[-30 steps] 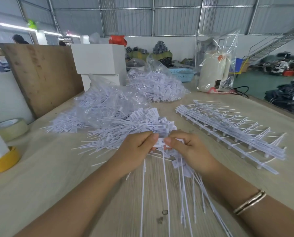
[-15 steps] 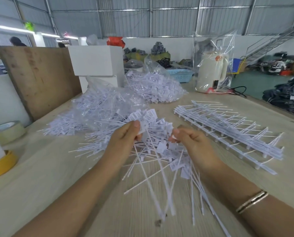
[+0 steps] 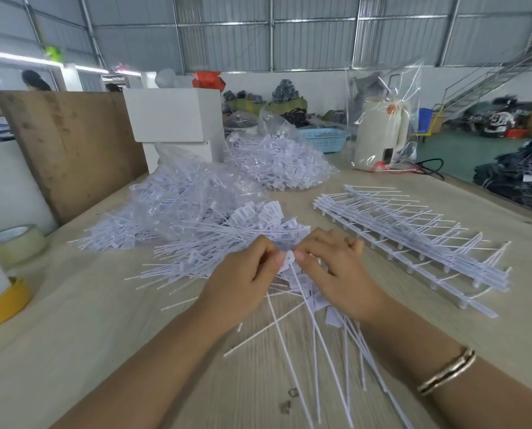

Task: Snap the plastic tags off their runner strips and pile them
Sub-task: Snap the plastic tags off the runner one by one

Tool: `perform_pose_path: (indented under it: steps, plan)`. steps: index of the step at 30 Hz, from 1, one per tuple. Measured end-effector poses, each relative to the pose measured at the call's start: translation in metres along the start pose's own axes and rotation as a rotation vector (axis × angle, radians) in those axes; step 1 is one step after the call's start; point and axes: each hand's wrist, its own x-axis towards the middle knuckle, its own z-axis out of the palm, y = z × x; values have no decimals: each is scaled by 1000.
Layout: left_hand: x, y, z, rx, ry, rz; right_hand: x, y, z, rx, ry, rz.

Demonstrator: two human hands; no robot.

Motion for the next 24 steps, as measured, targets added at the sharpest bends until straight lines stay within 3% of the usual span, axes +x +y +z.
perform_pose_path:
  steps: [6,13,20,24]
  plan:
    - [-2,5,-3,19,7,96,-3,-9,3,199,-214,86]
    - [0,-5,-9,23,-40,-19,0,-3,-1,510,-97,163]
    - [1,0,-4,-283,-92,-81,0,-8,-12,434,-210,40]
    - [3,4,-4,-471,-70,-139,-2,-15,-5,626,-140,85]
